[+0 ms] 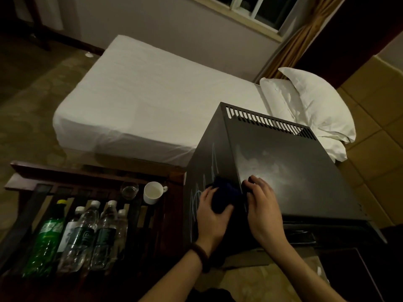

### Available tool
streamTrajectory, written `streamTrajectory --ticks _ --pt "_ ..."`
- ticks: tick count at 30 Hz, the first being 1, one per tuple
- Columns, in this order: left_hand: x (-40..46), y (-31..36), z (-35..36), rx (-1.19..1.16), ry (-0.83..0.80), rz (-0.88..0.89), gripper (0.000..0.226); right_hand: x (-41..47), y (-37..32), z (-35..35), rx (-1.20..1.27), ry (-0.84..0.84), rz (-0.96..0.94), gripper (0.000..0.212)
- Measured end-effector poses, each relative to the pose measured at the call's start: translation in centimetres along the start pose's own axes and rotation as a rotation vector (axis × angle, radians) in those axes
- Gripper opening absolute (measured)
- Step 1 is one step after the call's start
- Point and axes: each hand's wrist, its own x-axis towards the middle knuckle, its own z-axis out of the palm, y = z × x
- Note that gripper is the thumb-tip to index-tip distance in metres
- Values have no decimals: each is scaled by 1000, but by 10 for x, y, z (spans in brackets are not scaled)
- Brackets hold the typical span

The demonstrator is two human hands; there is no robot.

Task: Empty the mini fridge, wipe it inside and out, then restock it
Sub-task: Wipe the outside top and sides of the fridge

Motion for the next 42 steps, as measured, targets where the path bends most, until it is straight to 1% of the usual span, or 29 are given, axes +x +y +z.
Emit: streamTrajectory --ticks 2,3,7,9,11,14,15,17,22,27,29,34,35,37,42 --pt "9 -1 0 -34 10 -146 32 -1 -1 0 -19 -3 -9 33" --pt "6 2 2 -40 18 -157 31 -1 -1 0 -24 -11 -12 34" --pt "-28 25 17 -40 134 36 39 -1 2 -2 -33 -63 -27 38" --pt "-34 27 21 -48 156 75 39 -3 4 -3 -12 -67 -41 39" --pt "-31 22 19 -58 174 41 34 -3 2 -5 0 -77 -52 39" --pt "-31 16 15 -104 183 -103 22 -5 0 -6 -59 -110 -82 45" --pt "-33 13 16 -90 196 -124 19 -5 0 -6 -90 -125 -89 49" --pt "-42 10 21 -48 240 -122 19 -7 0 -7 -134 -154 -107 55" --pt "-43 10 24 -15 290 -77 24 -7 0 -4 -164 -168 -130 58" --pt "-40 7 29 -11 314 -89 15 -7 1 -4 -190 -167 -148 58" --pt "-40 8 30 -30 324 -83 15 -6 1 -4 -193 -166 -152 57" --pt "-37 6 29 -27 305 -82 31 -6 1 -4 -196 -170 -146 57" --pt "-36 6 28 -30 291 -91 31 -6 1 -4 -195 -168 -147 56" --pt "-36 7 26 -39 260 -106 21 -6 1 -5 -196 -166 -144 56" --pt "-34 4 16 -67 165 -105 28 -6 2 -4 -150 -136 -112 55"
